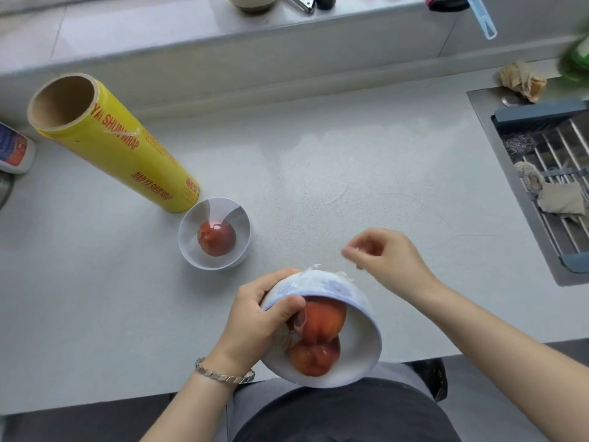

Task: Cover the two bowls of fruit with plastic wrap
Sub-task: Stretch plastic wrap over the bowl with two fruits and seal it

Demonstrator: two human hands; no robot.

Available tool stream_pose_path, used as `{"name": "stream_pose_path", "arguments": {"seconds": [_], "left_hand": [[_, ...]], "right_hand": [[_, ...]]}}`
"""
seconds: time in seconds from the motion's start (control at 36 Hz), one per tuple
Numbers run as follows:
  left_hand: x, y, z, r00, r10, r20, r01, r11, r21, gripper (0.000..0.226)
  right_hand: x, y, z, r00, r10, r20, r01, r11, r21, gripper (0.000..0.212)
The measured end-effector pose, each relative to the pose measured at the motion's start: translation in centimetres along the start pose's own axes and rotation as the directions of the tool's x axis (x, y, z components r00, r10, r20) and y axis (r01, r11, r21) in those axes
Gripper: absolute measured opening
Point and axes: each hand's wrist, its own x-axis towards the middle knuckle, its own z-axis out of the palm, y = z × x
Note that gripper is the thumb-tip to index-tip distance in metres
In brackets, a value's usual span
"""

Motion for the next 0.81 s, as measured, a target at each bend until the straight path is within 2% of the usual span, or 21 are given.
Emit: {"name": "stream_pose_path", "arguments": {"seconds": [0.06, 0.11, 0.17, 0.25, 0.36, 0.47, 0.53, 0.58, 0.64, 0.72, 0.75, 0.81], "left_hand": [[0.0, 0.1, -0.2, 1.000, -0.005, -0.020, 0.004, 0.999, -0.032, 0.059], [0.1, 0.1, -0.3, 0.999, -0.018, -0.036, 0.017, 0.999, -0.035, 0.060], [0.2, 0.1, -0.4, 0.998, -0.024, -0.051, 0.022, 0.999, -0.036, 0.060], [0.4, 0.2, -0.4, 0.998, -0.018, -0.066, 0.014, 0.999, -0.049, 0.068], [0.3, 0.6, -0.3, 0.998, 0.013, -0.065, -0.018, 0.996, -0.083, 0.072], [0.7, 1.3, -0.4, 0.998, 0.018, -0.054, -0.023, 0.996, -0.087, 0.069], [0.9, 1.6, -0.6, 0.998, 0.017, -0.058, -0.020, 0.998, -0.065, 0.071], [1.2, 1.7, -0.8, 0.998, 0.008, -0.056, -0.010, 0.999, -0.039, 0.075], [1.2, 1.7, -0.9, 0.999, -0.005, -0.048, 0.004, 1.000, -0.020, 0.073], [1.2, 1.7, -0.7, 0.999, -0.005, -0.032, 0.005, 1.000, 0.006, 0.068], [1.3, 1.7, -0.6, 1.000, -0.002, -0.026, 0.002, 1.000, 0.012, 0.069], [1.3, 1.5, -0.5, 1.000, -0.004, -0.015, 0.004, 1.000, 0.016, 0.070]], "right_hand": [[-1.1, -0.3, -0.9, 0.990, -0.139, -0.035, 0.143, 0.974, 0.174, 0.013], [-2.7, -0.9, -1.3, 0.958, -0.279, 0.071, 0.246, 0.921, 0.300, 0.018], [-4.1, -1.1, -1.0, 0.905, -0.369, 0.214, 0.297, 0.905, 0.306, 0.032], [-4.6, -0.6, 0.2, 0.901, -0.318, 0.295, 0.234, 0.929, 0.287, 0.042], [-4.3, -0.5, 1.1, 0.923, -0.181, 0.340, 0.061, 0.940, 0.335, 0.072], [-4.0, 0.0, 0.6, 0.895, -0.039, 0.445, -0.095, 0.957, 0.275, 0.073], [-3.5, 0.1, 0.0, 0.917, -0.088, 0.388, -0.035, 0.954, 0.297, 0.074], [-3.0, -0.2, -0.7, 0.949, -0.180, 0.260, 0.078, 0.930, 0.358, 0.079], [-3.0, -1.2, -1.3, 0.926, -0.320, 0.200, 0.220, 0.889, 0.401, 0.076], [-3.5, -2.7, -1.0, 0.817, -0.482, 0.317, 0.353, 0.852, 0.385, 0.071], [-3.5, -2.8, -0.7, 0.791, -0.491, 0.366, 0.372, 0.860, 0.350, 0.069], [-3.1, -2.7, 0.0, 0.787, -0.465, 0.405, 0.364, 0.880, 0.304, 0.071]]}}
